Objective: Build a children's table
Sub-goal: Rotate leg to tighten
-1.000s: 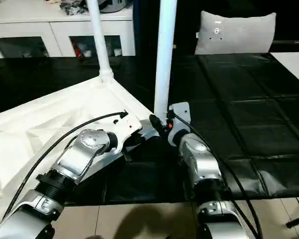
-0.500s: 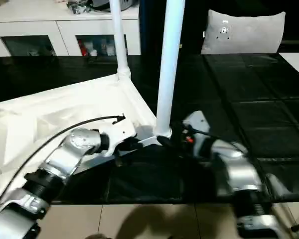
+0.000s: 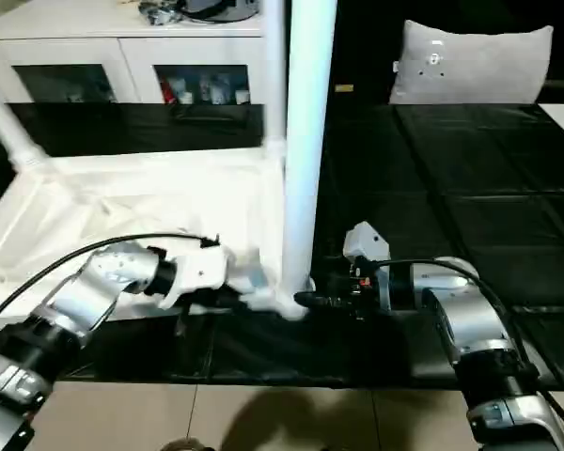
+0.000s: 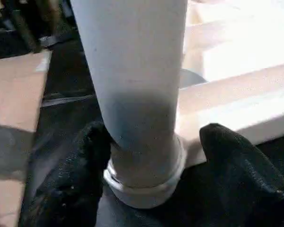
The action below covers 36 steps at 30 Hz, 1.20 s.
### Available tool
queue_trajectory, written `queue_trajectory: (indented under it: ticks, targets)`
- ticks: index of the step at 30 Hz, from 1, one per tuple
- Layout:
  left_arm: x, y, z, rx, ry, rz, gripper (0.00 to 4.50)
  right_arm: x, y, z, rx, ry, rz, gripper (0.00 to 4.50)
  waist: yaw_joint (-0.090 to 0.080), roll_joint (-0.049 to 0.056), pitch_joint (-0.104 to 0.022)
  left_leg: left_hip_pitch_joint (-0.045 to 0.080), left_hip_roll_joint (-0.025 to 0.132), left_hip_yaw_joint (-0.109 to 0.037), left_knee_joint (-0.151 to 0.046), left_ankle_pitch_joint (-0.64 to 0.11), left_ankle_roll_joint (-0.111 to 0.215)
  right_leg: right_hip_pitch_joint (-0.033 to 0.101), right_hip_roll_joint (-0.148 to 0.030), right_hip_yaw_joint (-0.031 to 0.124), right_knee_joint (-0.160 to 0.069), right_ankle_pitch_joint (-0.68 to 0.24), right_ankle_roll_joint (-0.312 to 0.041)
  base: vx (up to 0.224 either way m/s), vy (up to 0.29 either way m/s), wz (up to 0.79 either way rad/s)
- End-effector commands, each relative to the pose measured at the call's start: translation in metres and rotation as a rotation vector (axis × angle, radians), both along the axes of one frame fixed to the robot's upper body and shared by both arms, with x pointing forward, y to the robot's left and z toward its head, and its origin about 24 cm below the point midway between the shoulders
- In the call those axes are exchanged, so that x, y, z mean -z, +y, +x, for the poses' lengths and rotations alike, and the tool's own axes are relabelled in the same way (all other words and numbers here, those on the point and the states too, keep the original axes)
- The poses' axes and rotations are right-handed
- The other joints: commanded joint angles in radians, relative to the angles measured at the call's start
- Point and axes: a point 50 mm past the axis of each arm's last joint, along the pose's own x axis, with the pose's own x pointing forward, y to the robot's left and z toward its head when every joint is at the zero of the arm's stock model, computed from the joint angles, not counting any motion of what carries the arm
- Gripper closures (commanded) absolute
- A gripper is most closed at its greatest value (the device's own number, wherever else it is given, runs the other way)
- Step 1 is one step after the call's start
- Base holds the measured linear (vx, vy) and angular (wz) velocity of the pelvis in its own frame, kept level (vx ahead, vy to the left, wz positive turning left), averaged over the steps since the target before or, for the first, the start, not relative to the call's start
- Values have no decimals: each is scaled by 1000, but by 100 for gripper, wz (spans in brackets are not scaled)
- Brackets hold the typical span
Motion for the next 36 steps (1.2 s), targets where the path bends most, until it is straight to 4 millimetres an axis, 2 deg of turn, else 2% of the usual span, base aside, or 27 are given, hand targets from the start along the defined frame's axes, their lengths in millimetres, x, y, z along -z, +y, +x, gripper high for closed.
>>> queue_trajectory:
  ticks: [1,5,14,22,26,27,28,29,30,32,34,35,36]
  targets:
    - [-2,-10,-9,129,-7,22,450,-6,1,3,-23,-9,2,152,-2,-14,-69,-7,23,7,-64,-184,95,61,-55,51,-72,-301,-178,0,0,0]
    - [-3,-11,-10,145,-7,14,450,-5,5,1,-62,7,13,184,0,-16,-67,-6,21,8,-64,-189,88,60,-57,52,-76,-343,-161,0,0,0]
    - [-2,-14,-12,166,2,1,450,0,14,-5,-126,58,43,252,7,-16,-68,-5,21,8,-63,-181,84,59,-57,52,-77,-361,-149,0,0,0]
    - [0,-12,-10,108,24,-19,450,4,16,-13,-132,101,90,259,11,-16,-69,-5,21,8,-62,-172,85,59,-55,53,-75,-346,-149,0,0,0]
    - [-1,-16,-10,53,52,-43,450,6,21,-12,-67,101,132,259,11,-16,-68,-4,22,8,-64,-175,80,58,-56,53,-77,-359,-147,0,0,0]
    - [-1,-20,-8,-2,56,-56,450,10,28,-5,48,97,147,259,10,-16,-67,-5,21,9,-64,-178,78,58,-56,52,-77,-369,-144,0,0,0]
    - [-1,-20,-8,-2,56,-56,450,10,28,-5,48,97,147,259,8,-14,-65,-4,21,8,-65,-181,72,55,-55,53,-79,-377,-143,0,0,0]
    - [0,-26,-6,-56,55,-71,450,14,35,2,146,94,148,259,0,-17,-62,-4,15,7,-67,-207,57,57,-56,47,-88,-448,-114,0,0,0]
    - [0,-28,-5,-72,54,-76,450,16,38,3,170,93,147,259,-6,-14,-61,-3,14,7,-67,-213,50,56,-55,47,-88,-456,-111,0,0,0]
    - [0,-41,1,-178,44,-97,450,25,53,8,287,113,134,259,-21,-18,-58,-3,10,4,-69,-230,39,56,-54,43,-96,-494,-92,0,0,0]
    - [0,-48,3,-220,43,-104,450,29,60,11,345,131,120,259,-43,-17,-56,-3,6,1,-69,-260,32,57,-53,37,-101,-531,-76,0,0,0]
    - [0,-58,4,-264,40,-114,450,35,68,15,436,146,98,259,-51,-9,-57,-4,6,-1,-69,-263,30,55,-53,37,-101,-527,-74,0,0,0]
    - [0,-59,4,-266,39,-115,450,35,68,16,440,147,98,259,-57,-12,-56,-4,4,-1,-69,-269,31,54,-52,35,-106,-529,-73,0,0,0]
